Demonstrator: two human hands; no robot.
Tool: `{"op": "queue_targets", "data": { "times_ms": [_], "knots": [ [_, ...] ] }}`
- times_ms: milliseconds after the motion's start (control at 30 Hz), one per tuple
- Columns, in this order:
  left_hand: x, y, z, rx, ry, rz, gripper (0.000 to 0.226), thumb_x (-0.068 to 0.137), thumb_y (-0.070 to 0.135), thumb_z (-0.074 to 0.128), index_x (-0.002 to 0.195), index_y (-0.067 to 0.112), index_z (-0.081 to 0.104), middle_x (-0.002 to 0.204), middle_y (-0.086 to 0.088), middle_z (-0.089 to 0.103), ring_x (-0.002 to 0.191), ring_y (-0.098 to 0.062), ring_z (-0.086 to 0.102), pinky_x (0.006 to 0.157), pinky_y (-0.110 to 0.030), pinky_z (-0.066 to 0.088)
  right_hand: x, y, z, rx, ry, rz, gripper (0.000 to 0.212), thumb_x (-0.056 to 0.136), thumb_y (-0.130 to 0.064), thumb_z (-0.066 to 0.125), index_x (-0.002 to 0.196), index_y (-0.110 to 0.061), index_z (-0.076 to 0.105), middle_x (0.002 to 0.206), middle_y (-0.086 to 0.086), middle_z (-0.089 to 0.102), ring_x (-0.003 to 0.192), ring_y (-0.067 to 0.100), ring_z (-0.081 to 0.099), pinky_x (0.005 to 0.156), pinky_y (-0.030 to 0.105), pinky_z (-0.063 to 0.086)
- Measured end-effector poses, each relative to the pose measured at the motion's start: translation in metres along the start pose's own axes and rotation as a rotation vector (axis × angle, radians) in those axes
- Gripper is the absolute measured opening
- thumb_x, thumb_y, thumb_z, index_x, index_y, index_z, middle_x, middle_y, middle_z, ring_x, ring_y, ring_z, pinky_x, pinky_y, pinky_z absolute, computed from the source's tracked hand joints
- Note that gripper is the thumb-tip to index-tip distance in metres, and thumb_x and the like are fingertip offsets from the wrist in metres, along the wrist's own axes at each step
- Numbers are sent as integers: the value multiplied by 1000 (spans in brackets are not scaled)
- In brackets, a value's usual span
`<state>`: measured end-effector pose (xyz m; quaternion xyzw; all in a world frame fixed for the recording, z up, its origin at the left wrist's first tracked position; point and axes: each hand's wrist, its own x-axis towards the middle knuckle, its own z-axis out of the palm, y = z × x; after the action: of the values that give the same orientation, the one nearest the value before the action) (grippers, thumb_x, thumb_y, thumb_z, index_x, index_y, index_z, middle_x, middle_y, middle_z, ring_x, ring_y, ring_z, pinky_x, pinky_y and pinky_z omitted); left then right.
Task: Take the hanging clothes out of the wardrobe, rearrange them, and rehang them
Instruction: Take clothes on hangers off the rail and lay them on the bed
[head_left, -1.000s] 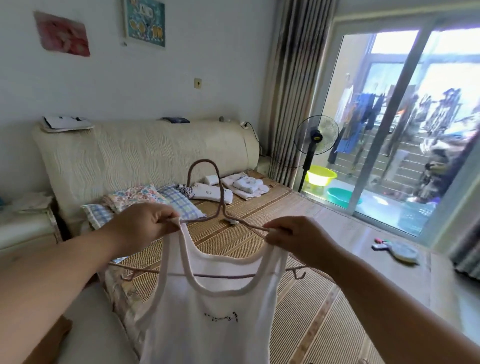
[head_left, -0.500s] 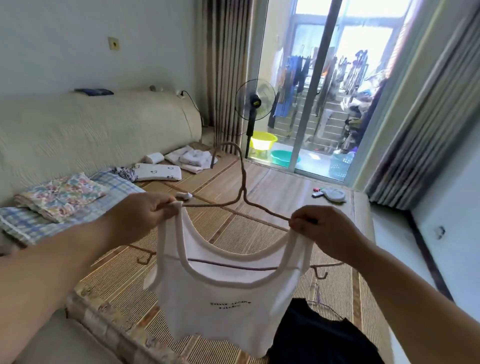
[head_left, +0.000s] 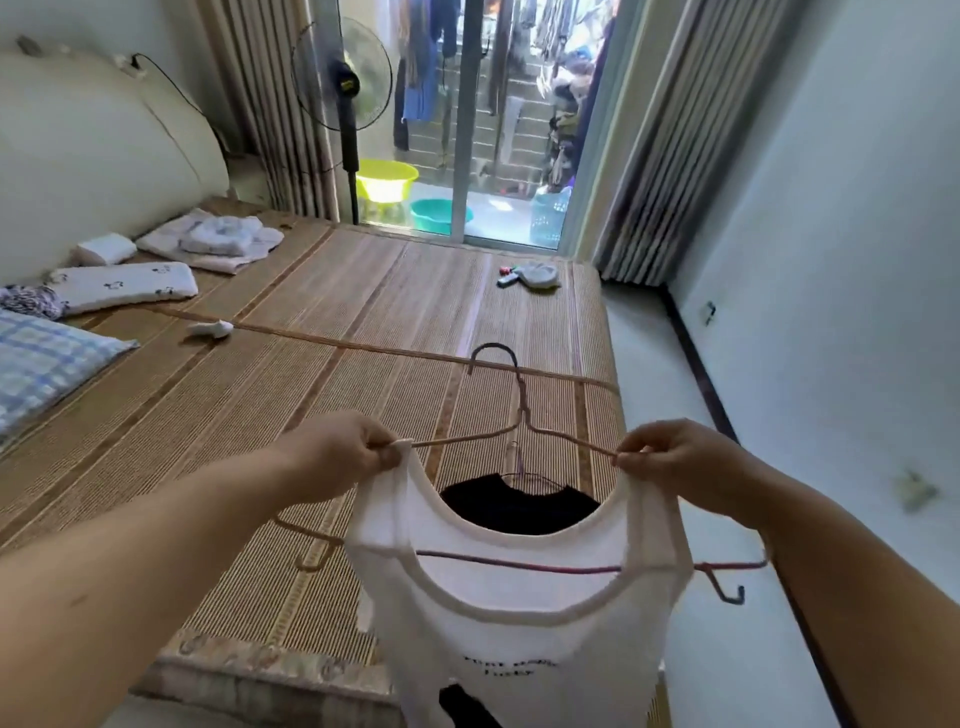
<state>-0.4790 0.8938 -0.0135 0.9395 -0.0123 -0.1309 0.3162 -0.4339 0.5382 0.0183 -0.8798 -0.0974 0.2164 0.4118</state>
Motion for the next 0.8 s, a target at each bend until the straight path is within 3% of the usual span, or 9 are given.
{"op": "queue_targets", "data": {
  "times_ms": [200, 300, 433, 600, 733, 800],
  "knots": [
    [54, 12, 76, 43, -4, -40, 19, 95, 36, 51, 97, 32, 69, 84, 11, 67, 79, -8, 61, 67, -25, 46, 17, 81, -4, -91, 121, 53, 18, 90, -27, 61, 75, -33, 68, 84, -3, 64, 82, 16, 57, 67, 25, 44],
    [88, 18, 108, 58, -12, -81, 18, 96, 31, 49, 90, 30, 66, 82, 10, 62, 74, -6, 56, 58, -22, 38, 41, 124, -7, -147, 146, 69, 16, 92, -32, 56, 79, -39, 62, 89, -7, 64, 85, 13, 58, 70, 28, 46],
    [144, 22, 147, 103, -15, -156, 19, 95, 28, 48, 80, 32, 60, 80, 11, 59, 74, -5, 53, 58, -22, 37, 89, 179, -13, -168, 153, 116, 16, 93, -30, 54, 80, -37, 61, 92, -5, 62, 86, 14, 57, 74, 31, 46],
    [226, 14, 192, 104, -13, -307, 19, 95, 30, 45, 82, 33, 58, 85, 9, 59, 77, -7, 54, 62, -26, 41, 170, 240, -21, -264, 84, 182, 13, 94, -31, 52, 83, -35, 57, 94, -3, 58, 89, 15, 53, 74, 28, 40],
    [287, -18, 225, 134, -22, -446, 20, 96, 29, 42, 88, 28, 60, 88, 5, 59, 81, -13, 56, 65, -29, 44, 242, 284, -9, -291, -12, 211, 14, 93, -32, 53, 79, -35, 57, 81, -16, 57, 73, -2, 49, 56, 17, 33],
    [313, -38, 244, 140, -47, -494, 19, 96, 27, 41, 88, 28, 59, 89, 5, 59, 82, -13, 56, 66, -30, 45, 275, 309, 4, -272, -64, 235, 13, 93, -31, 52, 83, -33, 59, 81, -17, 58, 74, -2, 51, 55, 16, 34]
  ]
}}
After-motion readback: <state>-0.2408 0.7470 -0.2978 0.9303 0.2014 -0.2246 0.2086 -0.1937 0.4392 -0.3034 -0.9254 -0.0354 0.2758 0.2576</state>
